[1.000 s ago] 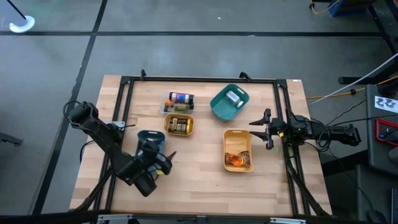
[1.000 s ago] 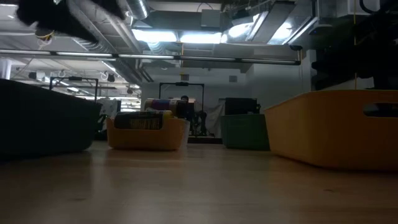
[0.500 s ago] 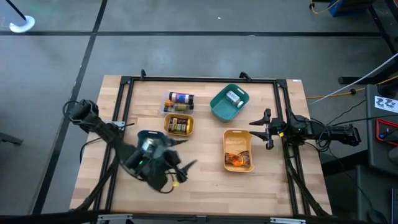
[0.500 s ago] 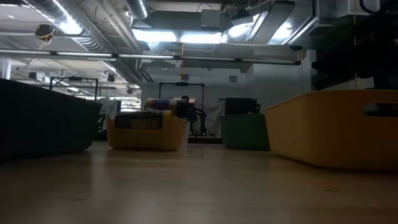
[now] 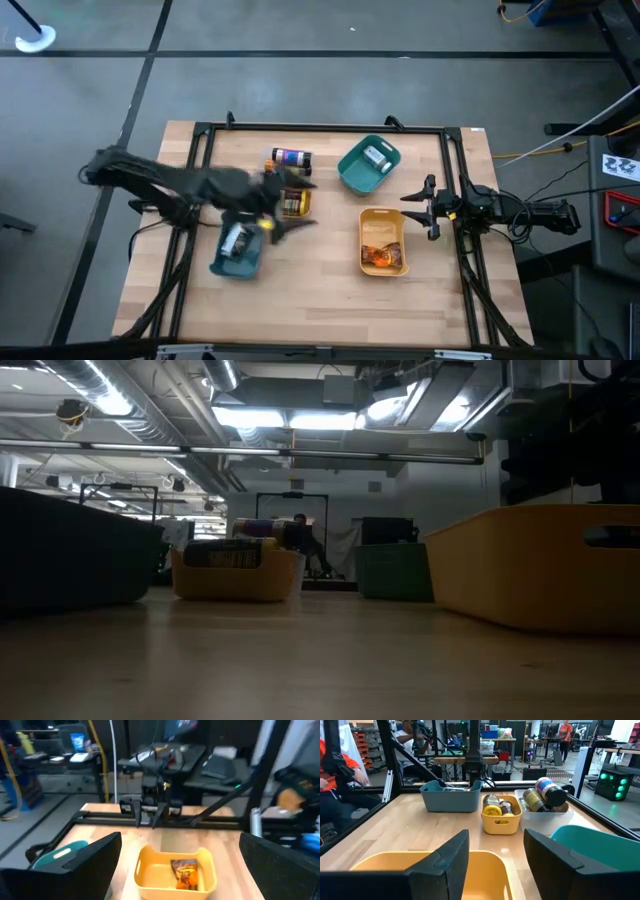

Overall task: Sort spices by type
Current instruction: Return to Home Position

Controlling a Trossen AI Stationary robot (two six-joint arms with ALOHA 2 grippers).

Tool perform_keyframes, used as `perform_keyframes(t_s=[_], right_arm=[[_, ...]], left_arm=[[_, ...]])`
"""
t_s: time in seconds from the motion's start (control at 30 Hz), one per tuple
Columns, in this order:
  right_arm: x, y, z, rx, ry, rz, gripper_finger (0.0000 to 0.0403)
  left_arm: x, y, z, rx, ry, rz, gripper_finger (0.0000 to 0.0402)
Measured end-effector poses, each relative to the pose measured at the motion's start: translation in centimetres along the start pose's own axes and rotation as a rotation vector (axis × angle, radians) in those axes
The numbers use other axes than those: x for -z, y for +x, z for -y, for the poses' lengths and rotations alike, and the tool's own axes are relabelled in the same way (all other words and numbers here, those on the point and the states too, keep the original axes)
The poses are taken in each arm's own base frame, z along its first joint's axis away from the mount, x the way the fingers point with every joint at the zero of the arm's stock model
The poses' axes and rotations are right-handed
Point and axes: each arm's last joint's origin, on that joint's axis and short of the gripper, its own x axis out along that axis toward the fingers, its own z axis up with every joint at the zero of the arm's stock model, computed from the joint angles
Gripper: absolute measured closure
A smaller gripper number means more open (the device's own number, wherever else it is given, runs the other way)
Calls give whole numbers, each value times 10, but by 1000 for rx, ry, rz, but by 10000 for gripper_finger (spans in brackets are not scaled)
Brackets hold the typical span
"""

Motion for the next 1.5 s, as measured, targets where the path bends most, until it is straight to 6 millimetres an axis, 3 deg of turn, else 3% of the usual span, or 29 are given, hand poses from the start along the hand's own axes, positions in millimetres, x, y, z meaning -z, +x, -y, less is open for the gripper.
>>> perform_keyframes(t_s=[0.13,0.23,0.33,0.6,0.77,0.93,1.23,1.5], right_arm=[[0,0,0,0,0,0,214],[0,0,0,0,0,0,214],[0,0,0,0,0,0,214],[0,0,0,0,0,0,214],[0,0,0,0,0,0,214],[0,0,0,0,0,0,214],[0,0,0,-4,0,-3,214],[0,0,0,-9,1,-3,214]], left_arm=[[-16,-59,-25,30,-23,38,12],[-6,-94,-30,58,-24,57,12],[22,-113,-31,77,-30,85,12],[108,-141,-48,-13,-109,180,12],[146,-163,-62,-75,-195,264,12],[179,-172,-68,-75,-237,349,12],[231,-146,-68,-233,-231,258,12],[237,-141,-73,-321,-170,266,12]])
